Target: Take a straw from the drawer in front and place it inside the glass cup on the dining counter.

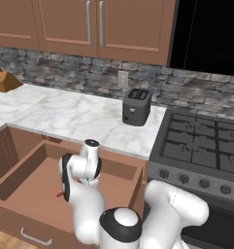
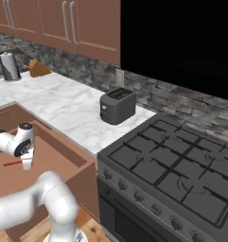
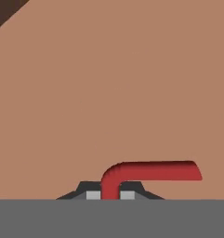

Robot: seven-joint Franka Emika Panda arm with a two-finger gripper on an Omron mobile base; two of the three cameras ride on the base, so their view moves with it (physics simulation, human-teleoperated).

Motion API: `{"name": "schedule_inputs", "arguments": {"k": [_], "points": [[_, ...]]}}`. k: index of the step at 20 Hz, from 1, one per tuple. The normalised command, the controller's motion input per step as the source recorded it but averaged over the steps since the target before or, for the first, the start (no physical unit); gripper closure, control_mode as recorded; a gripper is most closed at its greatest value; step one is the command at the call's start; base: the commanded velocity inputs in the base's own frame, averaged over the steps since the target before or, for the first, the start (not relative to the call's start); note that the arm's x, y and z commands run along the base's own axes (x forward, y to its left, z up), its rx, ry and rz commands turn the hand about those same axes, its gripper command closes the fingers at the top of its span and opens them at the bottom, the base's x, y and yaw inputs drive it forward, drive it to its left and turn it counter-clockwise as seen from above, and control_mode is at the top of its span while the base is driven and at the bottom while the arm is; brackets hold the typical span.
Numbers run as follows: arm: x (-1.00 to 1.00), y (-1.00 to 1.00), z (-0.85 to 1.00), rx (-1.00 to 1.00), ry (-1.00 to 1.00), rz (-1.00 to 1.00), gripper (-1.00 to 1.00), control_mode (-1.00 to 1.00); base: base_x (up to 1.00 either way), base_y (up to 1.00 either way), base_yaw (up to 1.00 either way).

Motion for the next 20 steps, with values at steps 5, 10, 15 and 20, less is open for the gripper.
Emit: {"name": "schedule_inputs", "arguments": {"k": [5,10,15,20], "points": [[0.00,-0.12,1.00,-0.05,0.04,0.14,1.00,-1.00,0.00,0.00,0.00],[0.00,-0.37,1.00,-0.12,0.00,0.23,1.00,-1.00,0.00,0.00,0.00],[0.00,-0.57,0.99,-0.09,-0.02,0.30,1.00,-1.00,0.00,0.00,0.00],[0.00,-0.69,0.87,-0.03,-0.06,0.33,1.00,-1.00,0.00,0.00,0.00]]}}
